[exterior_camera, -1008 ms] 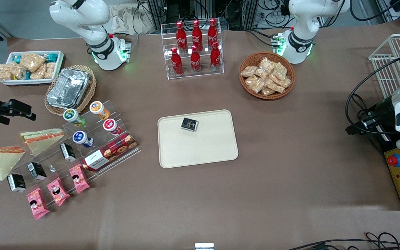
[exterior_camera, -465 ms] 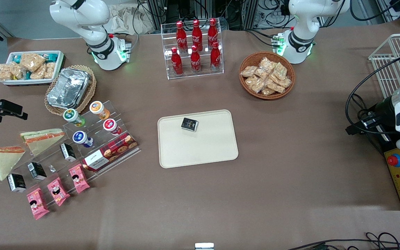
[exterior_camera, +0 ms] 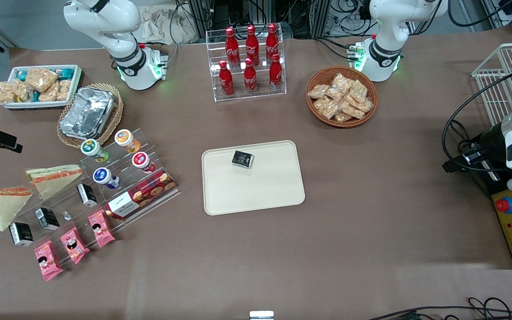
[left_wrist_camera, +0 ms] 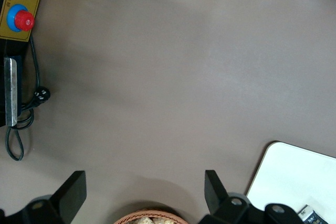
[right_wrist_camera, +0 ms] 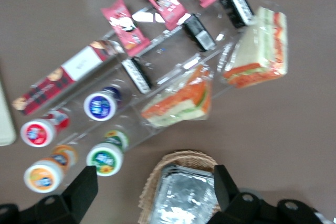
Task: Place sandwich on tray
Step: 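Move the right gripper over the acrylic rack toward the wrapped sandwiches, then lower the right gripper onto the upright wrapped sandwich and close it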
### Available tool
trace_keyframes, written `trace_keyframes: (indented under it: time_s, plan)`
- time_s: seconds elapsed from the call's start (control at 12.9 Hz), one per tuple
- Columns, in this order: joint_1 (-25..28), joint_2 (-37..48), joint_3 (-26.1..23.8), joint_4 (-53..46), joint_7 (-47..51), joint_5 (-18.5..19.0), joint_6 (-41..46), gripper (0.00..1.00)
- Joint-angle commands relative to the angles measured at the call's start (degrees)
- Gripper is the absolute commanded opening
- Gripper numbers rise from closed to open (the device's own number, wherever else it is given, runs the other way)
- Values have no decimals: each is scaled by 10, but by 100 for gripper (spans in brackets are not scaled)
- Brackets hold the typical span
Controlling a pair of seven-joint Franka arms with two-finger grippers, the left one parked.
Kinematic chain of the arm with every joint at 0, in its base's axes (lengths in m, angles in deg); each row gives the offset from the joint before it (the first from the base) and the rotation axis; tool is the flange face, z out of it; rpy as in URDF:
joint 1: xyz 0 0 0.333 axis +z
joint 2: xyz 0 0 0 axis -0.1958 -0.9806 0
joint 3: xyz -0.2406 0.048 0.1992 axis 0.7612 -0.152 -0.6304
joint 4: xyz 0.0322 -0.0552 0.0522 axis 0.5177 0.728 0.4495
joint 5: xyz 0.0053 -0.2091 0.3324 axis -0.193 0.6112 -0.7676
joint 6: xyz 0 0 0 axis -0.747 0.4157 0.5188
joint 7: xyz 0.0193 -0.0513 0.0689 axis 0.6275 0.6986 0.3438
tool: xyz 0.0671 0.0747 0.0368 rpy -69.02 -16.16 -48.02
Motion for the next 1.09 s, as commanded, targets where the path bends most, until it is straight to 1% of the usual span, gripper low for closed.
trace_keyframes:
  time_s: [0.0,0.08,0.23,0.31,0.47,0.7,1.01]
  plan:
    - [-3,-39,6,-11,27,22,-6,98]
    - [-7,-50,26,-15,31,17,-7,98]
    - [-10,-76,37,-28,34,14,-18,98]
    - [-24,-87,42,-28,38,7,-35,98]
    - [-64,-111,43,-28,37,-44,-49,98]
    - [-70,-129,43,-31,54,-49,-82,98]
    - [-88,-156,43,-31,57,-50,-165,98]
